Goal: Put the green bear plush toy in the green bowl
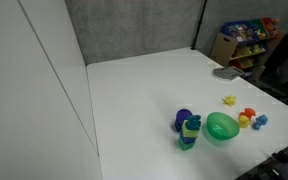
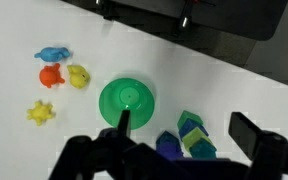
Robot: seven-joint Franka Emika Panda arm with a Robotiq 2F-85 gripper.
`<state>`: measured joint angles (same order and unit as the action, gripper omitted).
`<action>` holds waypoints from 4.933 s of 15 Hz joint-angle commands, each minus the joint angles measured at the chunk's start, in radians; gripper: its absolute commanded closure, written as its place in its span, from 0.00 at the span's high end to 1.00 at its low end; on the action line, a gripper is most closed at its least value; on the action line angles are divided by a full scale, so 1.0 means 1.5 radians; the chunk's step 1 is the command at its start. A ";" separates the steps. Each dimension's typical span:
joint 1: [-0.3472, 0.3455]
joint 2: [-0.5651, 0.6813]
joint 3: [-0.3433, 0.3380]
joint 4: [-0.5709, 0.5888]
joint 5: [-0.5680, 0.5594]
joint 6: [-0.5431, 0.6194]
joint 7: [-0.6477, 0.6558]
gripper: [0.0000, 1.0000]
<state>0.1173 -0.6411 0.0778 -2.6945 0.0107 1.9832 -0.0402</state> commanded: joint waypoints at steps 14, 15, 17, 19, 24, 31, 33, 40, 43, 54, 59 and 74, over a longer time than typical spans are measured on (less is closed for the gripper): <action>0.053 0.416 0.052 0.208 0.027 0.218 -0.043 1.00; 0.053 0.435 0.055 0.216 0.023 0.230 -0.050 1.00; 0.053 0.468 0.062 0.226 0.015 0.260 -0.067 1.00; 0.053 0.493 0.066 0.226 0.001 0.306 -0.069 1.00; 0.050 0.554 0.081 0.234 0.019 0.379 -0.086 1.00; 0.057 0.604 0.077 0.244 -0.033 0.406 -0.058 0.64; 0.061 0.610 0.074 0.246 -0.051 0.415 -0.049 0.47; 0.045 0.578 0.083 0.254 -0.029 0.401 -0.056 0.05; 0.034 0.548 0.072 0.248 -0.019 0.383 -0.049 0.06; -0.016 0.540 -0.062 0.200 -0.215 0.333 0.097 0.05; -0.036 0.582 -0.085 0.173 -0.230 0.351 0.105 0.05; 0.003 0.777 -0.123 0.239 -0.226 0.436 0.132 0.05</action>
<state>0.0837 0.4720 -0.0742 -2.3909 -0.3126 2.6264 0.1138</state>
